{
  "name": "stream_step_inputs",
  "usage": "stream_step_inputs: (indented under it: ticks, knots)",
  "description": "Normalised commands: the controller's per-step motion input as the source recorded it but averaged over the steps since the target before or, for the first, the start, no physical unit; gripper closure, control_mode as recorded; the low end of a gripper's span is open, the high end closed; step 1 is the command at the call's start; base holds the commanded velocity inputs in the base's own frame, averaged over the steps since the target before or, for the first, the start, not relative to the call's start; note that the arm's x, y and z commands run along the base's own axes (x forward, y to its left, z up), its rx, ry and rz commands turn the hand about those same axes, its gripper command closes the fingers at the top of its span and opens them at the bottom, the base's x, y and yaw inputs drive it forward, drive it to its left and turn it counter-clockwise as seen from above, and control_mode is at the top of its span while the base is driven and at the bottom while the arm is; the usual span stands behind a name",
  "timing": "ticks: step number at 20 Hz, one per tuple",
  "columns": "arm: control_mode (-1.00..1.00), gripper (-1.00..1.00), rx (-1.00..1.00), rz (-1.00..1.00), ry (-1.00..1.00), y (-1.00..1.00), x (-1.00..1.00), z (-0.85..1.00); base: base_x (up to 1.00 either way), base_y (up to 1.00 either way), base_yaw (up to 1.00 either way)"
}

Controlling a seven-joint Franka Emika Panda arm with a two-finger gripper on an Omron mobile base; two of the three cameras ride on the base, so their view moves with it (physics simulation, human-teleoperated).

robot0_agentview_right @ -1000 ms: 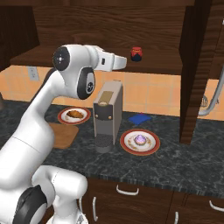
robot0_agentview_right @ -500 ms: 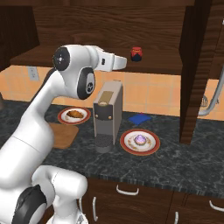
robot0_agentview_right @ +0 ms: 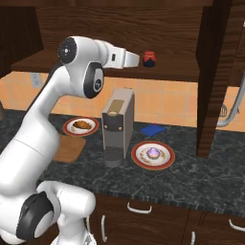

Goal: From the different types of pastries on the counter, select a croissant and place it on the cutting board. Then retrieve a jar of jam from the cabinet and place it alongside the croissant on the cutting board.

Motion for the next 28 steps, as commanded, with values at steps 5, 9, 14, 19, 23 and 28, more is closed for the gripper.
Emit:
stream_step_inputs:
  ticks: [5,9,14,19,23,28]
  knots:
    - [-1.00,-1.00,0.00,0.00,0.00,0.01,0.07,0.00,0.00,0.00,0.00]
    - [-1.00,-1.00,0.00,0.00,0.00,0.12,0.29,0.00,0.00,0.00,0.00]
    - [-1.00,-1.00,0.00,0.00,0.00,0.01,0.34,0.00,0.00,0.00,0.00]
    - [-1.00,-1.00,0.00,0.00,0.00,-0.05,0.34,0.06,0.00,0.00,0.00]
    - [-1.00,-1.00,0.00,0.00,0.02,-0.15,0.27,0.10,0.00,0.00,0.00]
    - [-1.00,-1.00,0.00,0.00,0.06,-0.28,0.04,0.00,0.00,0.00,0.00]
